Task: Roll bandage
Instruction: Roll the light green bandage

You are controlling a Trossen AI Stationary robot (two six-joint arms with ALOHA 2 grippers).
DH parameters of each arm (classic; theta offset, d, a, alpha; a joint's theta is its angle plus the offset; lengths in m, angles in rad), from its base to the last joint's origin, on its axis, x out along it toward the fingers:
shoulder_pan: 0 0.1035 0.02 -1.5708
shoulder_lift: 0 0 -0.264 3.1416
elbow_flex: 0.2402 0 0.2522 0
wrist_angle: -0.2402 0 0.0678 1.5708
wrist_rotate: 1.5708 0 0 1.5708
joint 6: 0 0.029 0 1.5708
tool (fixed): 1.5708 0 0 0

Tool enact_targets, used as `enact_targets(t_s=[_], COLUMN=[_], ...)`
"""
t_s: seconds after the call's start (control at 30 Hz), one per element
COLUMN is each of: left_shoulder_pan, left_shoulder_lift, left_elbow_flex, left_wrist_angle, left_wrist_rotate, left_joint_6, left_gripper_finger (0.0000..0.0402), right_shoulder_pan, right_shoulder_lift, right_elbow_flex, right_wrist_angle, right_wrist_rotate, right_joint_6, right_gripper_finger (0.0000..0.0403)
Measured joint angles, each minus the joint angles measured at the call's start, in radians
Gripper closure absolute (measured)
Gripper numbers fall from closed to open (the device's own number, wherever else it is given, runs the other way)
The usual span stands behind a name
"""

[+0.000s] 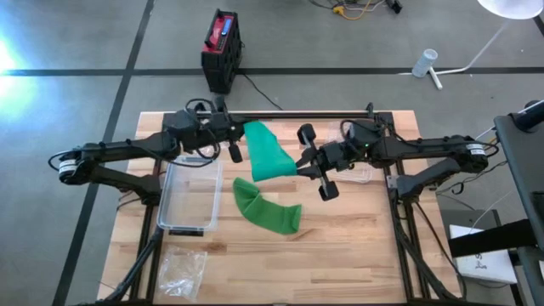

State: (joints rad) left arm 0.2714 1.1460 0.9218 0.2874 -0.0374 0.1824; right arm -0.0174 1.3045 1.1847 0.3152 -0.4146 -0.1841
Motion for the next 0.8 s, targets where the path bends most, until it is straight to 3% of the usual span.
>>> enact_targets(t_s=[0.3, 0.47, 0.7, 0.8], left_shoulder_pan=[-0.01, -0.018, -0.018, -0.018], left_shoulder_lift=[0.072, 0.054, -0.032, -0.072], left_elbow_flex=[0.0, -0.001, -0.002, -0.002], left_wrist_angle=[-0.01, -0.015, -0.001, -0.007], left_wrist_rotate=[0.102, 0.103, -0.082, -0.101], left_joint_6=[-0.039, -0.023, 0.069, 0.084], left_gripper_finger=[0.0401, 0.0401, 0.0401, 0.0401], right_shoulder_pan=[-0.001, -0.003, -0.002, -0.002], right_shoulder_lift=[-0.007, -0.007, -0.007, -0.007], right_elbow_flex=[0.0, 0.0, 0.0, 0.0], right_wrist_angle=[0.028, 0.004, -0.083, -0.089], right_wrist_rotate=[0.105, 0.127, 0.124, 0.125], right_joint_6=[-0.055, -0.06, -0.025, -0.018], right_gripper_finger=[0.04, 0.04, 0.04, 0.04])
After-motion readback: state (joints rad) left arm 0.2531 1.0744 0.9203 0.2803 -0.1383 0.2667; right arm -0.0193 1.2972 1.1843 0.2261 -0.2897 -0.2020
